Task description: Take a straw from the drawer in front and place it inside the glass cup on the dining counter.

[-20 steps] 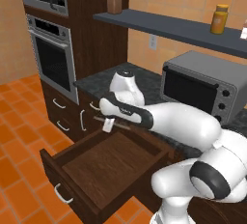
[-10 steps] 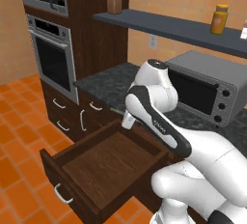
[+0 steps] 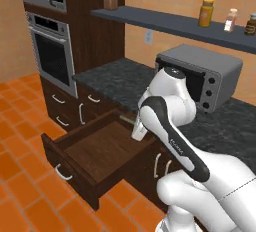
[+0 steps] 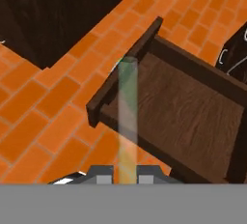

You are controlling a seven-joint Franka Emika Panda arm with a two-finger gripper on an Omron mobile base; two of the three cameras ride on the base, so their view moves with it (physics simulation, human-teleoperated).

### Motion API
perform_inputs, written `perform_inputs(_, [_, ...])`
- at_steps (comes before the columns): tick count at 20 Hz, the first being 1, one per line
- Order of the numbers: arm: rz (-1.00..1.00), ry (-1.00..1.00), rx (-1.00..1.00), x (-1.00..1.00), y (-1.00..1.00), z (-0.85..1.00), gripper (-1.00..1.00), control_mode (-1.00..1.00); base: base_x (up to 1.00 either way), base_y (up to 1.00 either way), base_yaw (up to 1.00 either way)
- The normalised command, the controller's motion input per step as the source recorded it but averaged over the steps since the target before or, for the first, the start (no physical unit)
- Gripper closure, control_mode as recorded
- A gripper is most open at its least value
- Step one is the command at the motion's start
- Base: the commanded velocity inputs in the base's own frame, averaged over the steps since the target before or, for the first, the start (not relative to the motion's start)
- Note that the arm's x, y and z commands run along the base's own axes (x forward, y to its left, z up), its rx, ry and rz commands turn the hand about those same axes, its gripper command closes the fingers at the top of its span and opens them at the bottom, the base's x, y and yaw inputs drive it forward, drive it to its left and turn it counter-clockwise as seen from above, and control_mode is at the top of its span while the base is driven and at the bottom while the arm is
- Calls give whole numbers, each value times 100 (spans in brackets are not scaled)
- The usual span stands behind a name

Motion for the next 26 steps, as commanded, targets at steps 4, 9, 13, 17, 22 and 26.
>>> perform_inputs(4, [0, 0, 0, 0, 0, 0, 100, 100, -99, 85, 5])
perform_inputs(9, [0, 0, 0, 0, 0, 0, 100, 100, -57, 98, 43])
perform_inputs(13, [0, 0, 0, 0, 0, 0, 100, 100, -22, 62, 66])
perform_inputs(17, [0, 0, 0, 0, 0, 0, 100, 100, -3, 27, 61])
perform_inputs(22, [0, 0, 0, 0, 0, 0, 100, 100, 25, 34, 33])
perform_inputs(26, [0, 0, 0, 0, 0, 0, 100, 100, 0, 98, 22])
